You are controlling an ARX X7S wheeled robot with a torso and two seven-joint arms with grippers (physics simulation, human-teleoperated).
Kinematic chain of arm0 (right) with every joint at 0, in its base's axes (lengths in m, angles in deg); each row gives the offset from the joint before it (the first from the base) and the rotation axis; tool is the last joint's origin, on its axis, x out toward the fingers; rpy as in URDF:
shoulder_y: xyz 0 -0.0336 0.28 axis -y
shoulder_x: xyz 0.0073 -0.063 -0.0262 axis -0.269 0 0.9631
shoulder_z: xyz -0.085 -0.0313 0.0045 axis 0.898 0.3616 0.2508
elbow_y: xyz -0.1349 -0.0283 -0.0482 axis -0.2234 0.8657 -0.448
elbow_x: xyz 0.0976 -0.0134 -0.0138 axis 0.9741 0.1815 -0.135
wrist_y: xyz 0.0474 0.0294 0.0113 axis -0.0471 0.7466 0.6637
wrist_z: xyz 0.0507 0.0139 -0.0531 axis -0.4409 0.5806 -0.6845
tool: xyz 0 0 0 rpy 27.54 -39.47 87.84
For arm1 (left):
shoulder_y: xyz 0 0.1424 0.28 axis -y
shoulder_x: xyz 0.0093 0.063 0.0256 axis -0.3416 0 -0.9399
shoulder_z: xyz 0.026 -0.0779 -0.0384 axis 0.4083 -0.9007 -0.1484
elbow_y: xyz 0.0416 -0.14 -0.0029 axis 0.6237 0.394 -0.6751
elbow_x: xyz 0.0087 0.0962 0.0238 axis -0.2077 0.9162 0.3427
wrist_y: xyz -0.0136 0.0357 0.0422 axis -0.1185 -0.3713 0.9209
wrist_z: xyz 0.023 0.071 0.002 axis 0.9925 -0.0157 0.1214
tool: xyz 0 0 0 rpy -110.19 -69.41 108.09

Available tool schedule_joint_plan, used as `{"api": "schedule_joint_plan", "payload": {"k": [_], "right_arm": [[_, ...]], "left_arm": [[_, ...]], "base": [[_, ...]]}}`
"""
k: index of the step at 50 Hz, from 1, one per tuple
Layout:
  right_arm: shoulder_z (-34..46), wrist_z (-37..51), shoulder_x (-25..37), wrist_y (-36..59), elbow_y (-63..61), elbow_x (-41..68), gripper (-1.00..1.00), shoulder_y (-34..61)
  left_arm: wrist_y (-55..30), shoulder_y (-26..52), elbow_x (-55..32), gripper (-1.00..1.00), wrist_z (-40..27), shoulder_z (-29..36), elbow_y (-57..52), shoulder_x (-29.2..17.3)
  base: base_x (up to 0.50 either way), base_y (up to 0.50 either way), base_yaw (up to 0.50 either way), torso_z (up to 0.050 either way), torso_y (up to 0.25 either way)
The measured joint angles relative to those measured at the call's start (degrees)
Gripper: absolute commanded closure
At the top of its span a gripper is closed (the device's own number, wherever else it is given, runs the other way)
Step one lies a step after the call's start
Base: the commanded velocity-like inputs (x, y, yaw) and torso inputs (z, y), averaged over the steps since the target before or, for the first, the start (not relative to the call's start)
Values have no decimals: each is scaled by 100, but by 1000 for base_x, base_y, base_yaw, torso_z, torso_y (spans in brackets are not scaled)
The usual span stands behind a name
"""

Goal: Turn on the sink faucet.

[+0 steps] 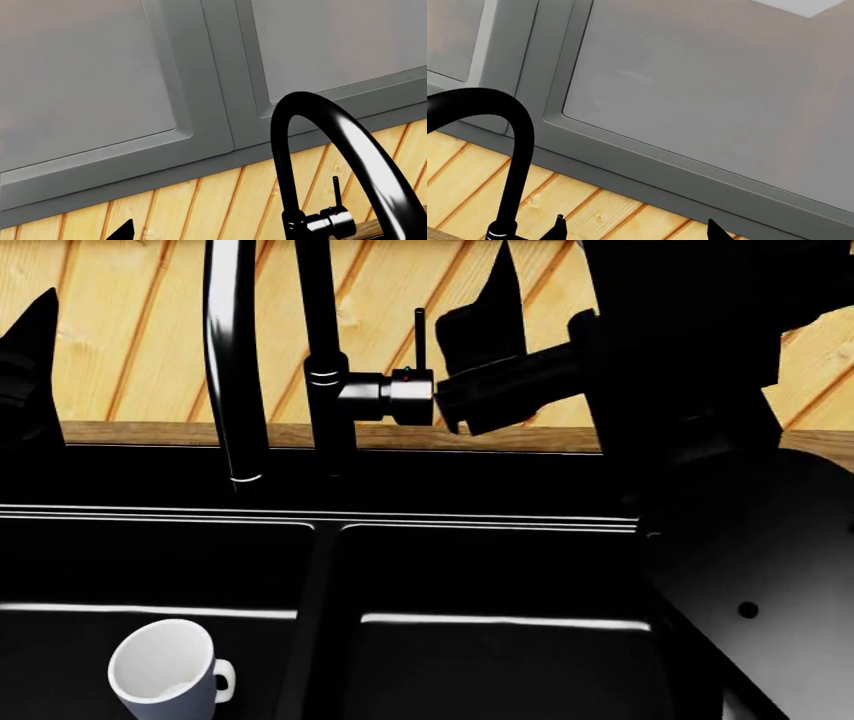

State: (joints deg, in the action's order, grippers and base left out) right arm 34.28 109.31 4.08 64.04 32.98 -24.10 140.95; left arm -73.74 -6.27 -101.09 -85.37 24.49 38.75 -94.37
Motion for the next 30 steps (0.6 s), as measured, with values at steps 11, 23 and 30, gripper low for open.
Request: {"api": "schedule_joint_plan", "payload": {"k": [11, 23, 30], "right_arm": [[666, -691, -387, -739, 1701, -410, -100, 786], [1292, -1481, -869, -1394, 3756, -864, -100, 1891], [1601, -1816, -1112, -1795, 4834, -1167, -100, 2438]], "left_arm": [[180, -101, 58, -100, 51, 112, 93, -116], [379, -168, 169, -100, 140, 274, 181, -205], [526, -199, 306, -100, 246, 424, 224, -272]], "base": [[0, 0, 0, 0, 0], [0, 0, 0, 0, 0], [0, 0, 0, 3, -20]]}}
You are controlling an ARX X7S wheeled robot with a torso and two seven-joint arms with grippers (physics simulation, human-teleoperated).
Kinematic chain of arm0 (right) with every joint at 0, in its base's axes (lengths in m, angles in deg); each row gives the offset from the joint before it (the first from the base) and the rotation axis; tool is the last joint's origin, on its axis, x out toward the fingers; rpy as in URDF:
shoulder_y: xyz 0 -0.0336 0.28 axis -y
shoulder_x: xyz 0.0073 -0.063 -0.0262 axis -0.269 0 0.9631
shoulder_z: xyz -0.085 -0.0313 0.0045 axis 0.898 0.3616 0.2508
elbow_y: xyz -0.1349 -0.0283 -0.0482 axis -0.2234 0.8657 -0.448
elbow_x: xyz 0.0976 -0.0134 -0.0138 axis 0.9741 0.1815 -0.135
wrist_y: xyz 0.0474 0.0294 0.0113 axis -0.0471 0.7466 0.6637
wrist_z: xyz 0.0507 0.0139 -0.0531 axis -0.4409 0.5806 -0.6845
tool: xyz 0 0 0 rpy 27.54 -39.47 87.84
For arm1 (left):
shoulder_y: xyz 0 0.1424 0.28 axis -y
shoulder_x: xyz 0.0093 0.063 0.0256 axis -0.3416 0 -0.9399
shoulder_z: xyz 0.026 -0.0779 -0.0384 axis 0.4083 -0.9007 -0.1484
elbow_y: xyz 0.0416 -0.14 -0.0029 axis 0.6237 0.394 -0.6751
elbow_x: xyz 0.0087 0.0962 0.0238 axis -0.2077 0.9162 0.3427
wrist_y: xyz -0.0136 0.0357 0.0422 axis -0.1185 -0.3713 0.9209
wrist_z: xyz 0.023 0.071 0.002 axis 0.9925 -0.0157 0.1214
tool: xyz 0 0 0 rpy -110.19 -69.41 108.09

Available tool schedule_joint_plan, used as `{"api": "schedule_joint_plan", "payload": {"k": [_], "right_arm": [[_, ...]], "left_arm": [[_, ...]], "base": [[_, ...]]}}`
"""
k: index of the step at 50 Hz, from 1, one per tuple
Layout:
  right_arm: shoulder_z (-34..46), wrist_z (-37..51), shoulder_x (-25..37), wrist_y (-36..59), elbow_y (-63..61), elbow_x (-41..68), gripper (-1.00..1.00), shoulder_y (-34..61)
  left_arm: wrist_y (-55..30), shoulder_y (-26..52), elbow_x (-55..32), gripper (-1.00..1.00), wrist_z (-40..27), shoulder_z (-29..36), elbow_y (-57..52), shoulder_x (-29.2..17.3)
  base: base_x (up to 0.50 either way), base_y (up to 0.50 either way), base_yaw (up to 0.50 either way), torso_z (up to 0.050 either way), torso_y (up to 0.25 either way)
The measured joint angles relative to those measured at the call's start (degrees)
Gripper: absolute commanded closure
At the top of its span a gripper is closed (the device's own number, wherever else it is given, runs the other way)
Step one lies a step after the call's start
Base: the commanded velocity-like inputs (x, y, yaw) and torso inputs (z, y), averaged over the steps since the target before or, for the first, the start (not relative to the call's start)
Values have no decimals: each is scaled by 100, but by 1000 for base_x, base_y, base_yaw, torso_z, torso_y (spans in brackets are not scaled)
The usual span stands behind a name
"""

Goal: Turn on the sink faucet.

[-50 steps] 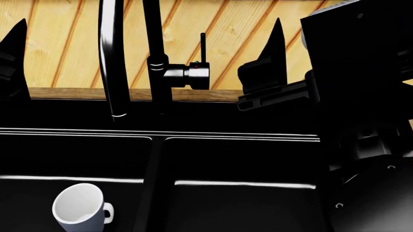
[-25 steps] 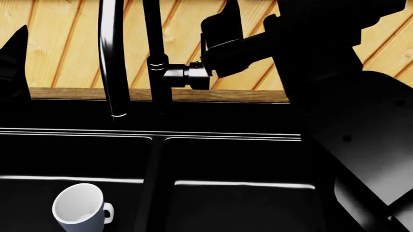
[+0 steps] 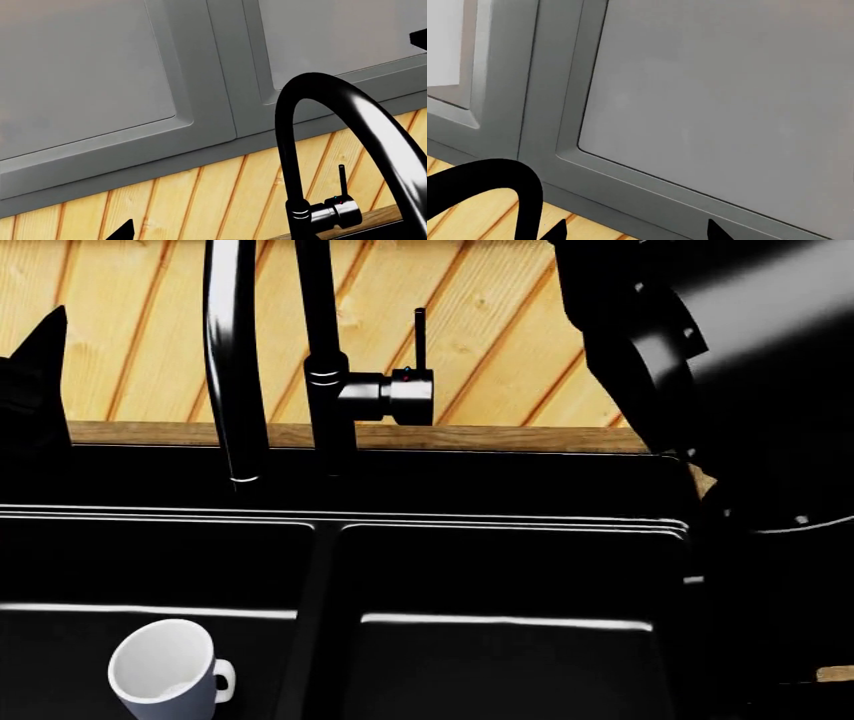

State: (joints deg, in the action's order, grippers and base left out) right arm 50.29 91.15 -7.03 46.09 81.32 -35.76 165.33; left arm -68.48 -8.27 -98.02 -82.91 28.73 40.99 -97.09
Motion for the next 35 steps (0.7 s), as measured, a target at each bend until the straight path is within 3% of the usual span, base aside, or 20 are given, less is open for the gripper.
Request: {"api": "schedule_joint_plan", "payload": {"k": [16, 35], "right_arm": [[274, -297, -228, -454, 1082, -277, -100, 428], [398, -414, -324, -609, 1430, -312, -100, 438]], "left_arm": [[73, 45, 7, -100, 36, 134, 48, -95], [23, 86, -266, -100, -107, 30, 10, -208]], "base": [[0, 0, 0, 27, -141], [0, 0, 0, 27, -132]]}}
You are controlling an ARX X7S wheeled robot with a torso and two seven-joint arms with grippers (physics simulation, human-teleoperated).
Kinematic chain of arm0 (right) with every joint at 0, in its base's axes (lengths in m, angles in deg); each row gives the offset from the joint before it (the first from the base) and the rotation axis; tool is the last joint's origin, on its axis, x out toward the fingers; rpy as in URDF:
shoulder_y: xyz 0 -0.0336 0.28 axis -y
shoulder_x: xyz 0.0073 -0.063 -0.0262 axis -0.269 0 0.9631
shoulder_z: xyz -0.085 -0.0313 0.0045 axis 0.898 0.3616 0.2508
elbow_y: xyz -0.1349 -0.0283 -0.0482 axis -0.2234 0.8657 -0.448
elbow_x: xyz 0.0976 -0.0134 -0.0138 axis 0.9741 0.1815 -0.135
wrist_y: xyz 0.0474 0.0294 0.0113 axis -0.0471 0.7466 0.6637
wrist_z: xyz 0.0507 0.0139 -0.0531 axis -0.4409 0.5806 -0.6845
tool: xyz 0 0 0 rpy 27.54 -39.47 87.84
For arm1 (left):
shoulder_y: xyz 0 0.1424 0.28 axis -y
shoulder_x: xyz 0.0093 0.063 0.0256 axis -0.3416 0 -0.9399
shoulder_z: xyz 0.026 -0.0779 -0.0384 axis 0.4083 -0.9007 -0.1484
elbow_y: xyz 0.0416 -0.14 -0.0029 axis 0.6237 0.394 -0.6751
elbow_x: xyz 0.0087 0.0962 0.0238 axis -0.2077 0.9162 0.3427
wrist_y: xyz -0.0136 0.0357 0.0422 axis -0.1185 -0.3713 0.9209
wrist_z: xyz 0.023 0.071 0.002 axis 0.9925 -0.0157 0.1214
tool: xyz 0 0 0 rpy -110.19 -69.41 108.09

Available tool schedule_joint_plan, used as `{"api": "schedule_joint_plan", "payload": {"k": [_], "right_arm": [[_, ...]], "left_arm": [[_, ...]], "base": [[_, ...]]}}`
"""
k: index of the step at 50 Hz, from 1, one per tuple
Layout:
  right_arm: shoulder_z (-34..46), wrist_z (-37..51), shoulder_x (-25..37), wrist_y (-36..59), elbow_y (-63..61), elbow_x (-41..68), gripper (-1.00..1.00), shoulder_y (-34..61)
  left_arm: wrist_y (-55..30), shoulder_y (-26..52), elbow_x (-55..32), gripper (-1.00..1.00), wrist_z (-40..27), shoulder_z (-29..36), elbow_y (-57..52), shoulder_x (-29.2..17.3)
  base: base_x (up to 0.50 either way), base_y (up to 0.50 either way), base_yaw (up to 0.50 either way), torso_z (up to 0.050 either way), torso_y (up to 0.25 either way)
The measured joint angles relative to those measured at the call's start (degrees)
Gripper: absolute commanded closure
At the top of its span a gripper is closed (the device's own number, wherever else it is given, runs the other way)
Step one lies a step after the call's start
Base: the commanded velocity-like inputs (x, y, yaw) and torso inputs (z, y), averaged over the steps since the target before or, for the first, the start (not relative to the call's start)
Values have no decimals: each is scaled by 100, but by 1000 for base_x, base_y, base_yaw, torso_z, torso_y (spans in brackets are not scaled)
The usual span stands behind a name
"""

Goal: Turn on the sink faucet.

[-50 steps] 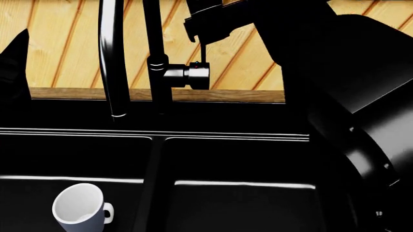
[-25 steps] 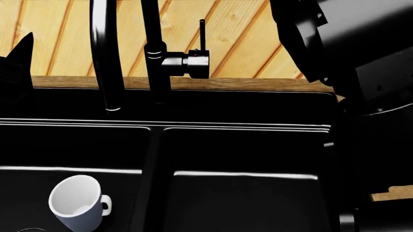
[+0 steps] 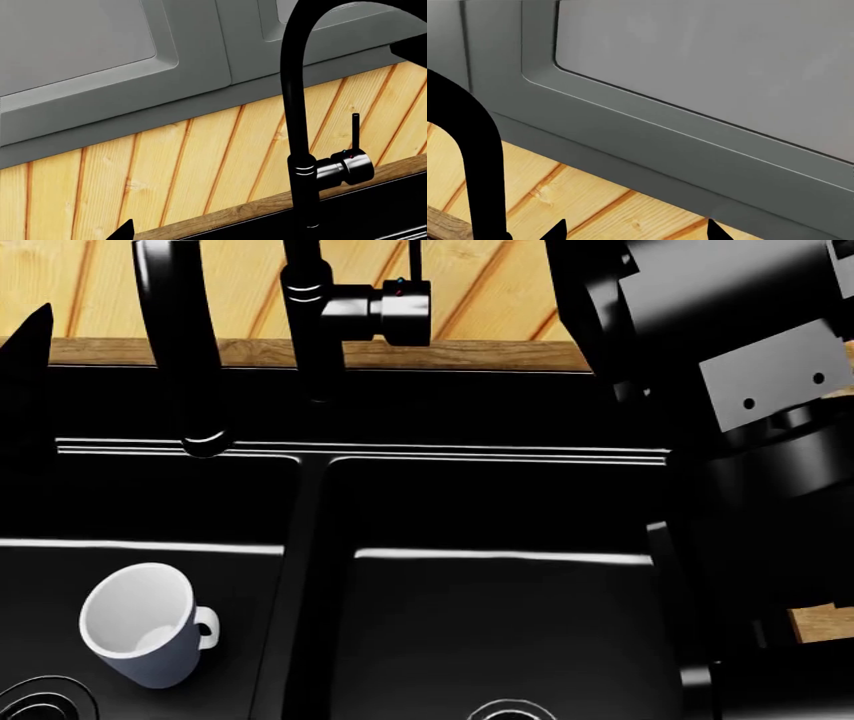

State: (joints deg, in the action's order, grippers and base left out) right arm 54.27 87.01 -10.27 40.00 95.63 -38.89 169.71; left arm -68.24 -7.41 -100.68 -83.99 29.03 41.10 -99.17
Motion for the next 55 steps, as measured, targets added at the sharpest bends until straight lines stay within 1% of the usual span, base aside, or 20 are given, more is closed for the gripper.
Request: {"api": "schedule_joint_plan", "payload": {"k": [10, 37, 55], "right_arm": [[-2, -11, 6, -29, 48, 27, -100, -42], [99, -219, -186, -437, 457, 53, -100, -294], [233, -468, -490, -1027, 1373, -73, -100, -258]], "left_arm": [[6, 20, -94, -100, -62, -8, -2, -38], [191, -171, -194, -100, -125, -53, 7, -164], [320, -287, -188, -100, -103, -9, 7, -239]], "base": [[0, 0, 0, 27, -120], [0, 0, 0, 0, 0], [0, 0, 0, 0, 0]]}}
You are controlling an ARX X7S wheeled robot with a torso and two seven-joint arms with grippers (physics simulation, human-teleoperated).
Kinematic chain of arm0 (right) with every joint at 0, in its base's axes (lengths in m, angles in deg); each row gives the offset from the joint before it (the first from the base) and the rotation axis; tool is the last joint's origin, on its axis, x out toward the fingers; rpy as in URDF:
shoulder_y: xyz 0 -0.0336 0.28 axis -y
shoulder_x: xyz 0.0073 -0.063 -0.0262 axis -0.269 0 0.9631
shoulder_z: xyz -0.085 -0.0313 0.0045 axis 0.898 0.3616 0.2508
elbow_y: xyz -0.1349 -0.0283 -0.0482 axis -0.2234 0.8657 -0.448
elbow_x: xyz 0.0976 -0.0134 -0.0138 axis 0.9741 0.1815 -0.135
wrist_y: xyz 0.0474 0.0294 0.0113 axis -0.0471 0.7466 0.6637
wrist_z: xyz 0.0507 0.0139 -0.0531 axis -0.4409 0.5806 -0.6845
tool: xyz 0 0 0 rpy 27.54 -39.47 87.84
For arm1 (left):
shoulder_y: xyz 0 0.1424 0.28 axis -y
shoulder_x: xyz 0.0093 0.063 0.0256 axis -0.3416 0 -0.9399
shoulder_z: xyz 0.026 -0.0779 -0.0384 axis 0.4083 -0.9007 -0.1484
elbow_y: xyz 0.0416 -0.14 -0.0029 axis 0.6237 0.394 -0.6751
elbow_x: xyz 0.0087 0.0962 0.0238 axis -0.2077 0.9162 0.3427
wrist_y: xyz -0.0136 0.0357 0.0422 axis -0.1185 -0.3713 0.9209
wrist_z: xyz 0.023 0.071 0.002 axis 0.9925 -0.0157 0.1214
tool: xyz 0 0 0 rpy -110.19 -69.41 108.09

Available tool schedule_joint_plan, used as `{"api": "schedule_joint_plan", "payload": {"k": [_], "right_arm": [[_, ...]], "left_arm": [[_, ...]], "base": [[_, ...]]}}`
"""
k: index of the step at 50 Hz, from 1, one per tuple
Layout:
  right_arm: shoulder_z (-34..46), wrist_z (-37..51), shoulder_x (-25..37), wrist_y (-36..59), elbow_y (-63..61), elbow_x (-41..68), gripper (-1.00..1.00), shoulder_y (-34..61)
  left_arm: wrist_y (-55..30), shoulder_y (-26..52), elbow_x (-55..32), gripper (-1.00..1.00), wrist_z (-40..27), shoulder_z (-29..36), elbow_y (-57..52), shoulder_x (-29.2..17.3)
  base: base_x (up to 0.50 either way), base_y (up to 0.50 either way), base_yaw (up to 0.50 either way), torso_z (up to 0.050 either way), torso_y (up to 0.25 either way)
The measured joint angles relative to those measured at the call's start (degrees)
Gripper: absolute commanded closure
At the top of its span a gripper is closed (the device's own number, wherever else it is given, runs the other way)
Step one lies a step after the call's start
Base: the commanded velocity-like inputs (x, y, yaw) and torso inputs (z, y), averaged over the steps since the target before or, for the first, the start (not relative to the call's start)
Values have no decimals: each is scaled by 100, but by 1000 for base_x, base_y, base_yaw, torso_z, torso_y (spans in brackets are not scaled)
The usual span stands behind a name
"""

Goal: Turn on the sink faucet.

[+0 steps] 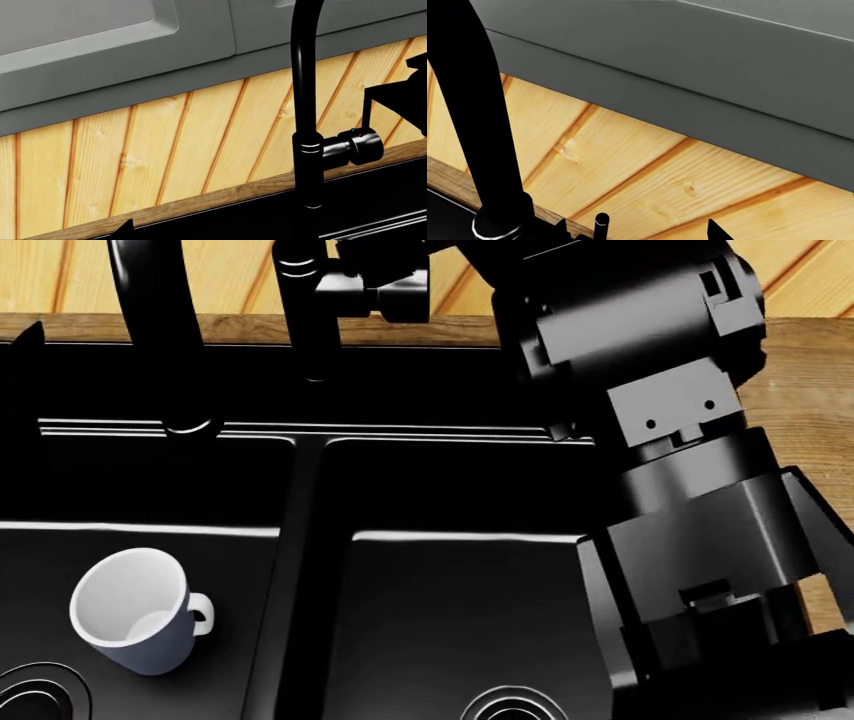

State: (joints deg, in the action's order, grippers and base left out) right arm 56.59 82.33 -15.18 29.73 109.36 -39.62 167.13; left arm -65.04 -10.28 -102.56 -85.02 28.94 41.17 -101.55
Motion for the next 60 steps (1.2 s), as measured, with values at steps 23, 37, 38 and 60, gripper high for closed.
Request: {"api": "schedule_joint_plan", "payload": {"k": [23, 37, 38, 60], "right_arm": [[464, -223, -501, -1225, 1858, 152, -100, 131], [1859, -37, -575, -1720, 2290, 1485, -100, 175], [1991, -23, -578, -1755, 2316, 1613, -100, 187], [3590, 128, -527, -2522, 2853, 3592, -100, 297]], "left_arm": [[23, -25, -260, -100, -154, -71, -56, -68], [110, -43, -269, -100, -90, -61, -42, -158], [123, -54, -261, -100, -78, -61, -43, -167], [255, -256, -228, -100, -15, -12, -64, -282]], "base": [[0, 0, 0, 0, 0], [0, 0, 0, 0, 0], [0, 0, 0, 0, 0], [0, 0, 0, 0, 0]]}}
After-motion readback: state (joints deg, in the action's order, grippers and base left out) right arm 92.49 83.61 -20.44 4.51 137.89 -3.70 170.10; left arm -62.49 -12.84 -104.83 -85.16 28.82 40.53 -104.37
